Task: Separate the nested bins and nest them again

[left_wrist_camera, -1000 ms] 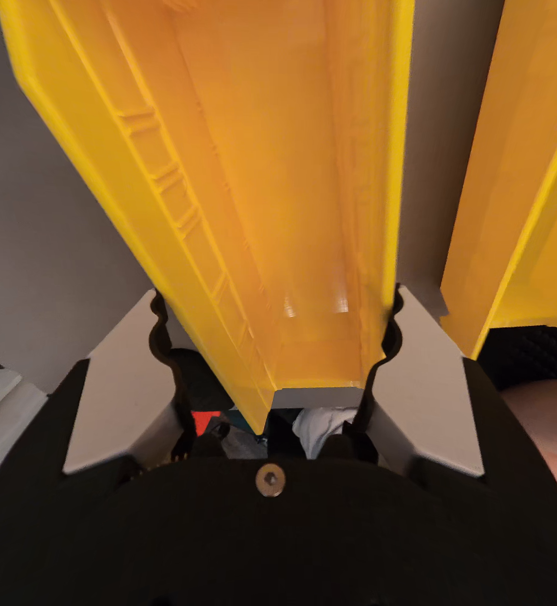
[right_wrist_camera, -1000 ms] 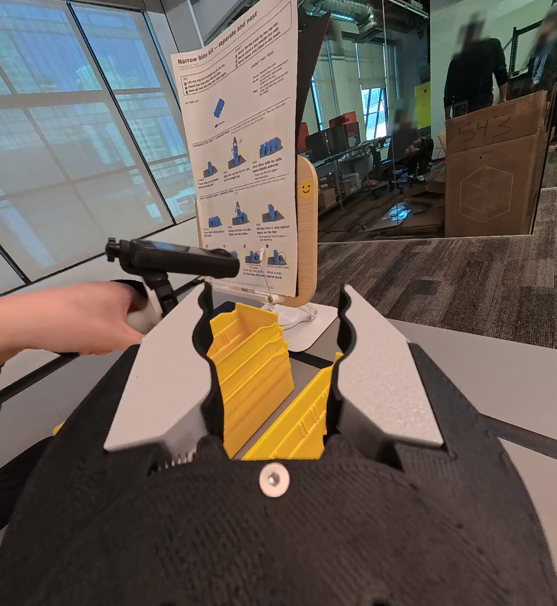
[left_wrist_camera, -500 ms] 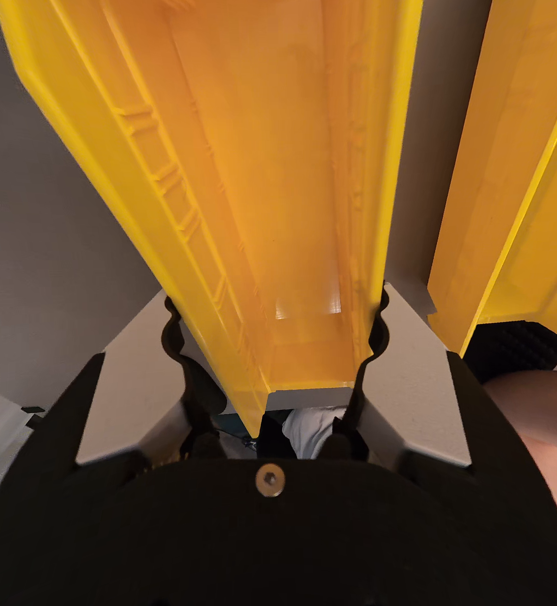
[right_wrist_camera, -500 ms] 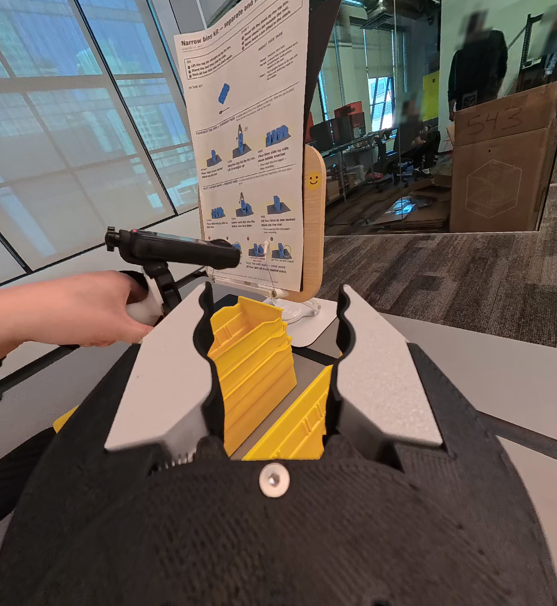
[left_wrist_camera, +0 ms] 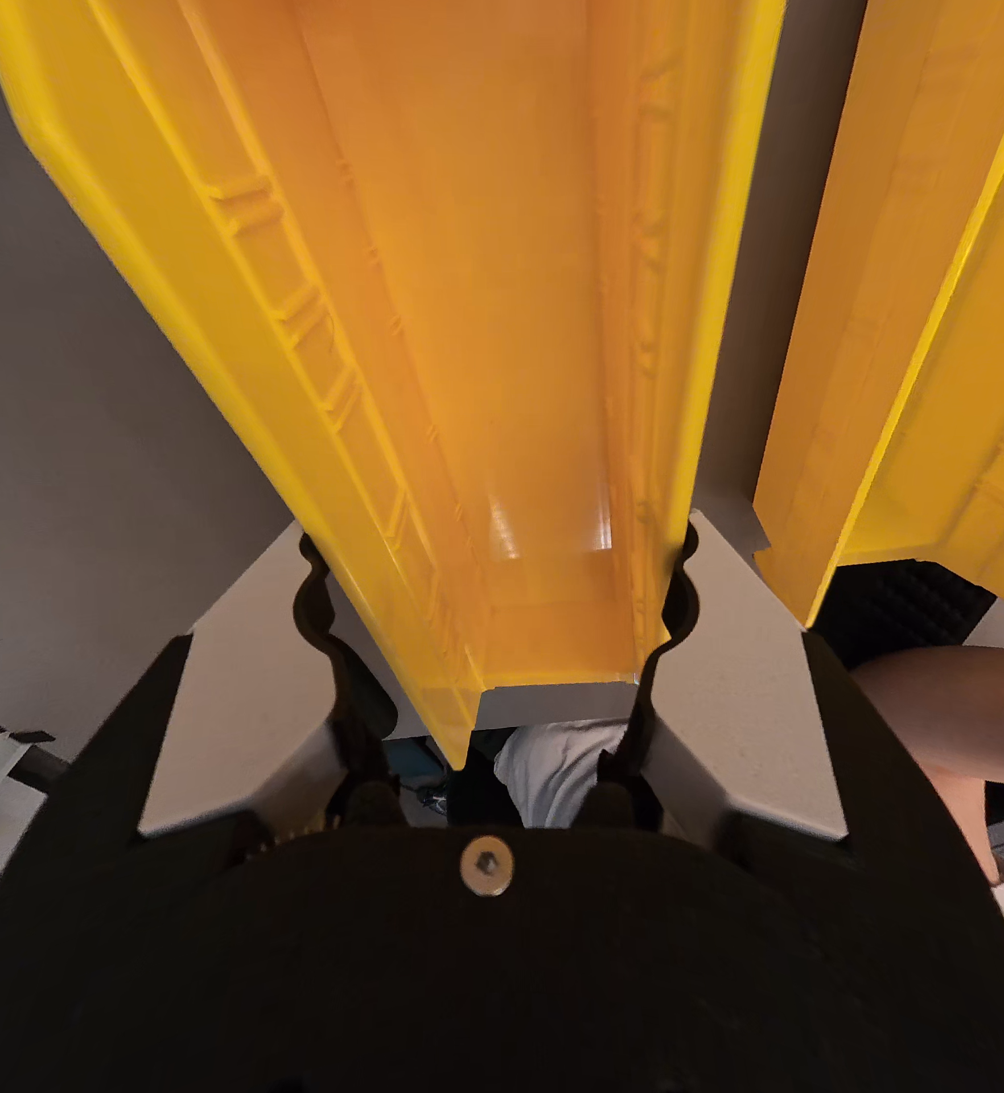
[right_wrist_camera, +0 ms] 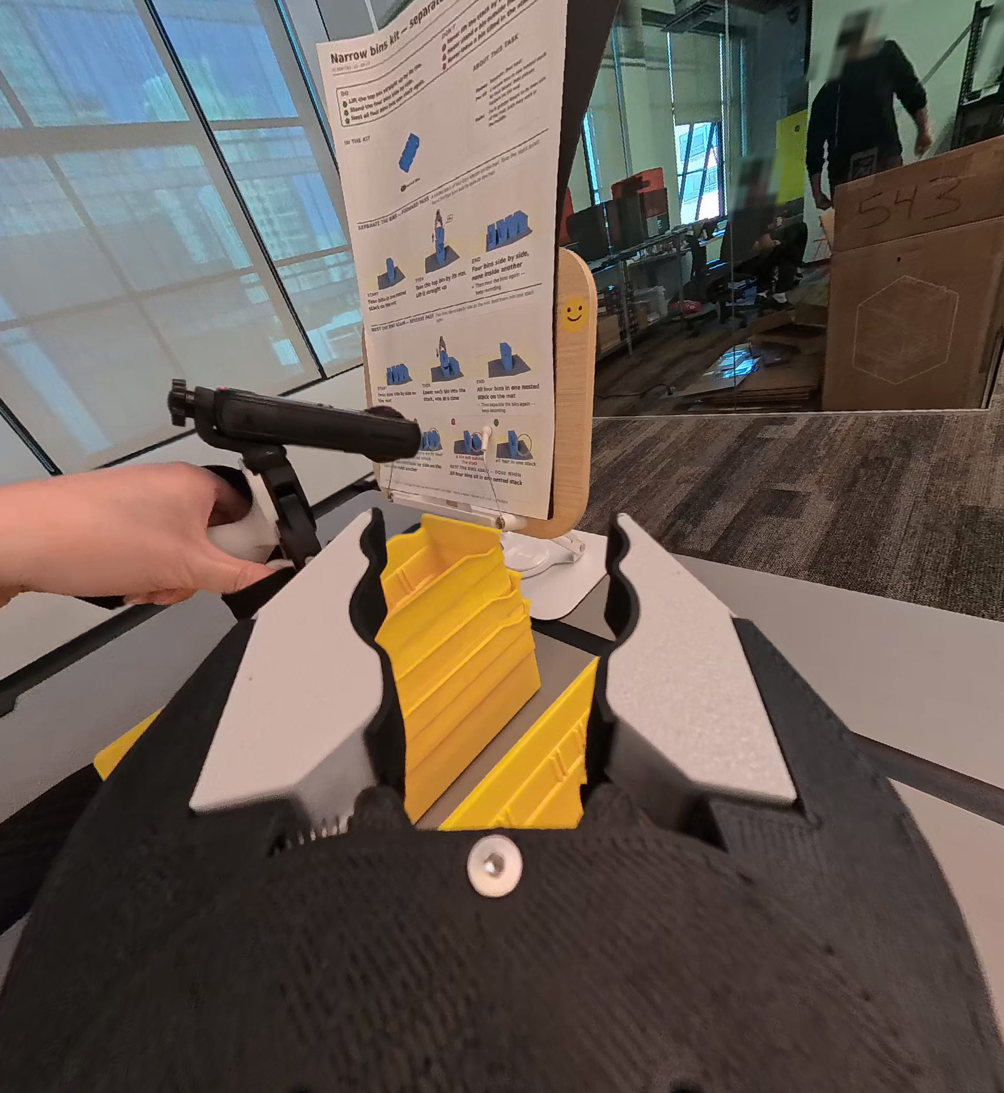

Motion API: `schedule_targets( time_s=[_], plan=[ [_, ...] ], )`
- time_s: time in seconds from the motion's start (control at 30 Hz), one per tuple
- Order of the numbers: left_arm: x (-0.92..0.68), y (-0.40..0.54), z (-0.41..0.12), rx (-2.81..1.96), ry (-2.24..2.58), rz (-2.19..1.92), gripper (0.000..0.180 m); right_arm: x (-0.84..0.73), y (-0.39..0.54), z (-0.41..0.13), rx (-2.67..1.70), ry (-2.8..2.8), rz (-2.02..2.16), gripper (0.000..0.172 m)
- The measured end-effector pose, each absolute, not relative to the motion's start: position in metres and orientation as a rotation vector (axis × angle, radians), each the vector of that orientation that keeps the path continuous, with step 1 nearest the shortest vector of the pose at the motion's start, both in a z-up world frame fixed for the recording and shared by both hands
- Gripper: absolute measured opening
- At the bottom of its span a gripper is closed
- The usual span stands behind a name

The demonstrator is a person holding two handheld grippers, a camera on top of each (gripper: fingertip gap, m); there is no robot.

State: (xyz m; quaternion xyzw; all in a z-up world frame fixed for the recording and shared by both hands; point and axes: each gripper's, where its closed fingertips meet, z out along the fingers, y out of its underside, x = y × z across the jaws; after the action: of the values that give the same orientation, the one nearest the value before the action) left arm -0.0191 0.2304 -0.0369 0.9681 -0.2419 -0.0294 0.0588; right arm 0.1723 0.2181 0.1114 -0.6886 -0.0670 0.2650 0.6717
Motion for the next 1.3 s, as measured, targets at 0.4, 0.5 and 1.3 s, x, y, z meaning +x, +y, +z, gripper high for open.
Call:
schedule_targets(
  time_s=[0.4,0.5,1.3],
  plan=[
    [-0.031,0.22,0.016,2.973,-0.828,-0.188,0.117,0.174,0.214,0.115,-1.535,-0.148,0.62,0.075],
    [-0.035,0.217,0.03,3.011,-0.901,-0.179,0.117,0.177,0.213,0.117,-1.523,-0.136,0.633,0.074],
    [-0.18,0.247,-0.054,2.943,-0.537,-0.123,0.117,0.18,0.216,0.112,-1.55,-0.124,0.635,0.073]
  ],
)
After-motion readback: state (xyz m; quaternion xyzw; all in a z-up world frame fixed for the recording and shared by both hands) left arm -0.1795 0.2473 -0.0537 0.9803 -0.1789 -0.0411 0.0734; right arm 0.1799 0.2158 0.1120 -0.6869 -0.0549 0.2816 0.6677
